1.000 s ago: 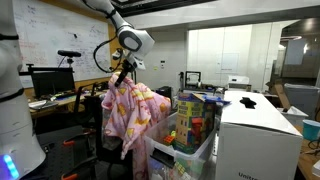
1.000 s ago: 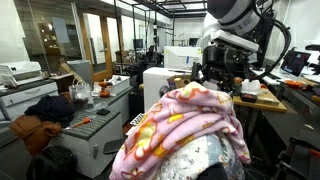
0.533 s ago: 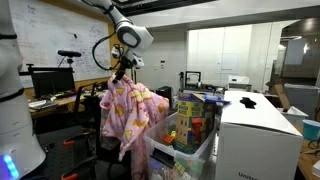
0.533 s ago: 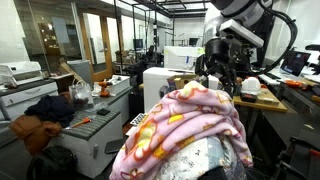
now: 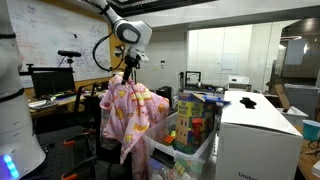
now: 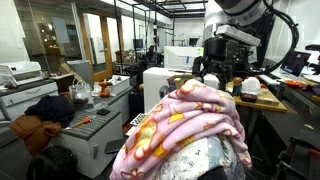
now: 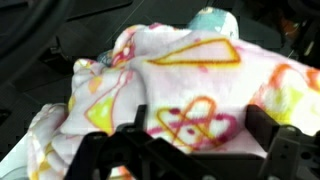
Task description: Pick up the blanket and put it on the chair
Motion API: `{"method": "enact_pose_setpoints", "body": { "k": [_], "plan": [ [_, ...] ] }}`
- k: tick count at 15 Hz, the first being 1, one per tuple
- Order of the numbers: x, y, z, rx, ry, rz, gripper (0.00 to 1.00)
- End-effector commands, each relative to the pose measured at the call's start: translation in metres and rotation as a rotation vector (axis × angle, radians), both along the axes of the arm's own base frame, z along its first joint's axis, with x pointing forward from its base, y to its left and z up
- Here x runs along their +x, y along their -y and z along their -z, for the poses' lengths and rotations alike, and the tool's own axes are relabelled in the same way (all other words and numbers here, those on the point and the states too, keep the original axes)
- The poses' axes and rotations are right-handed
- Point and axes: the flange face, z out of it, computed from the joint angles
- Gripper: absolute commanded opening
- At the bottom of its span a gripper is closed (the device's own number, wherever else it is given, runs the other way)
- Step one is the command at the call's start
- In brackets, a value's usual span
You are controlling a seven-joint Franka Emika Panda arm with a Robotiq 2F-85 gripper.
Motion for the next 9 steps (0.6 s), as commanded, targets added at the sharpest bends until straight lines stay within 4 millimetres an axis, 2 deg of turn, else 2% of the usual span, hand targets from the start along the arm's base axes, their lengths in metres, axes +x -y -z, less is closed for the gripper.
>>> {"method": "enact_pose_setpoints", "body": {
  "k": [1,3,5,9],
  "plan": [
    [0.01,0.031,0.01,-0.127,0.065,0.137,1.0],
    [0.015,0.05,0.032,-0.206,0.094,0.212,1.0],
    [0.013,0.071,0.064,-0.282,0.098,0.29,1.0],
    [0.001,0.1,0.122,-0.428,0.064,0.457,1.0]
  ]
}}
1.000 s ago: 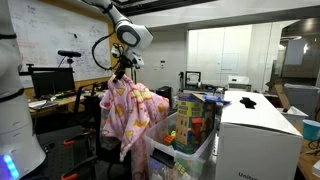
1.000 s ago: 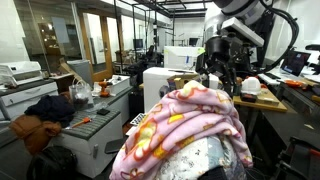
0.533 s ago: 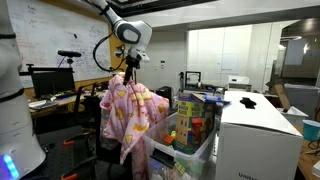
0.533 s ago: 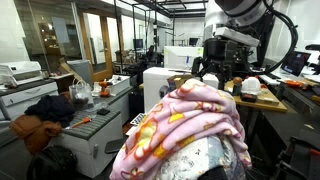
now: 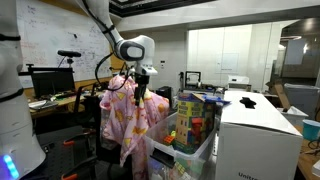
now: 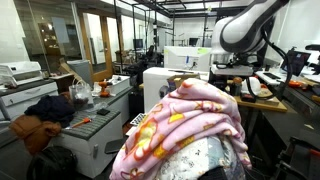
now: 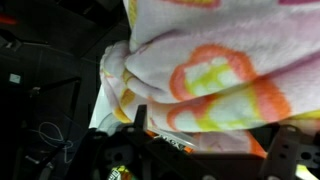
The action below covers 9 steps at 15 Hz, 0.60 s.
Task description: Pick up the blanket and put it on the chair
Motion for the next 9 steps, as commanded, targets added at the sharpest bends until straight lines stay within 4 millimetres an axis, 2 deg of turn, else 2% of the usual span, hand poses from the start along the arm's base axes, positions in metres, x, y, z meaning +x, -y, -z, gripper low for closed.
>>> {"method": "enact_pose_setpoints", "body": {
  "k": [1,3,5,9],
  "plan": [
    [-0.014,0.014,0.039,-0.1,-0.046,0.164,1.0],
    [-0.026,0.015,0.052,-0.081,-0.115,0.199,1.0],
    [-0.036,0.011,0.056,-0.029,-0.148,0.197,1.0],
    [-0.045,-0.003,0.04,0.172,-0.162,0.142,1.0]
  ]
}}
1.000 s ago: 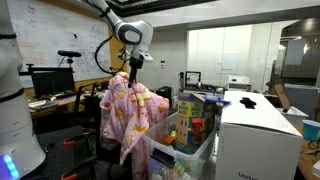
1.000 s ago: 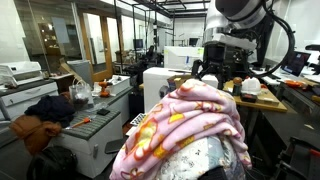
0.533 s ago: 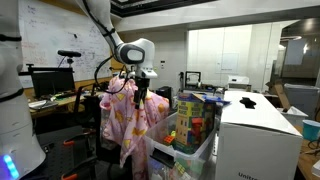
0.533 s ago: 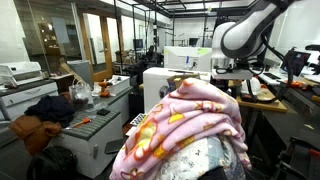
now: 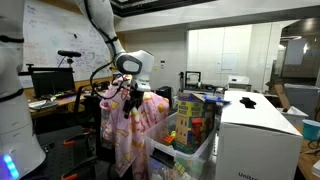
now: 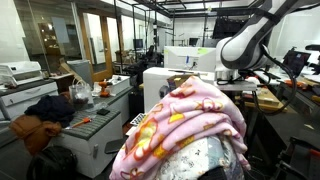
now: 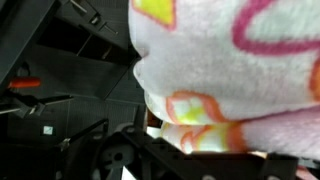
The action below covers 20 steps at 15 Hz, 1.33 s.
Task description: Pick up the blanket and put it on the chair
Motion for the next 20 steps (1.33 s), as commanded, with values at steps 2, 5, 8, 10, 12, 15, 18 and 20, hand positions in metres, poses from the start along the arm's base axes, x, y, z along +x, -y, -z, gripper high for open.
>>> {"method": "enact_pose_setpoints", "body": {
  "k": [2,5,8,10,12,15,18,20],
  "plan": [
    [-0.015,-0.016,-0.036,0.244,0.031,-0.087,1.0],
    [-0.021,-0.019,-0.052,0.339,0.033,-0.156,1.0],
    [-0.022,-0.016,-0.066,0.305,0.029,-0.151,1.0],
    [-0.02,-0.012,-0.078,0.256,0.062,-0.128,1.0],
    [-0.016,-0.005,-0.092,0.213,0.084,-0.104,1.0],
    [-0.006,0.005,-0.114,0.093,0.137,-0.073,1.0],
    [0.007,0.018,-0.136,-0.043,0.194,-0.067,1.0],
    [0.017,0.029,-0.151,-0.129,0.221,-0.084,1.0]
  ]
}}
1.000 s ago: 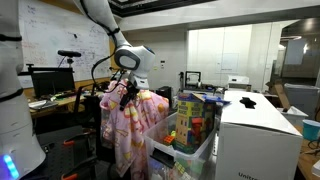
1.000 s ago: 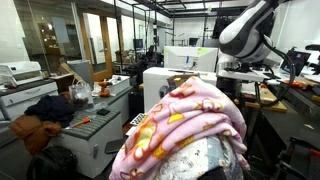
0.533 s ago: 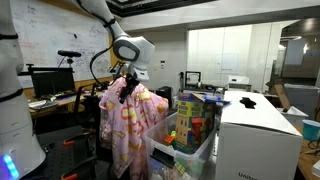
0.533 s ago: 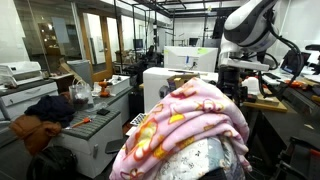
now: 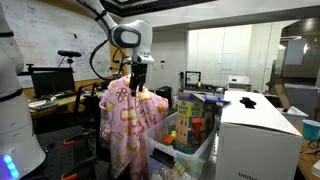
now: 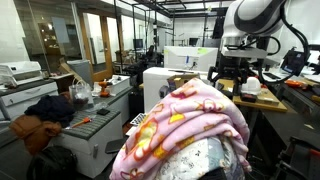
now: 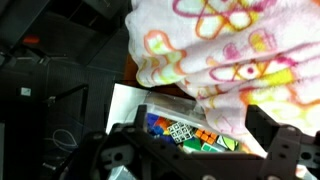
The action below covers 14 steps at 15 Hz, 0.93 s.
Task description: Pick up the blanket and put it on the chair
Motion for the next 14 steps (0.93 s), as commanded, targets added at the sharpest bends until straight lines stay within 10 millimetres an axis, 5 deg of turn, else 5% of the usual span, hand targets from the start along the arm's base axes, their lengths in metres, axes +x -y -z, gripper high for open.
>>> {"method": "enact_pose_setpoints", "body": {
  "k": [1,6,14],
  "plan": [
    [0.013,0.017,-0.03,-0.132,0.061,0.005,1.0],
    [0.038,0.04,-0.068,-0.271,0.114,-0.112,1.0],
    [0.042,0.06,-0.123,-0.285,0.112,-0.406,1.0]
  ]
}}
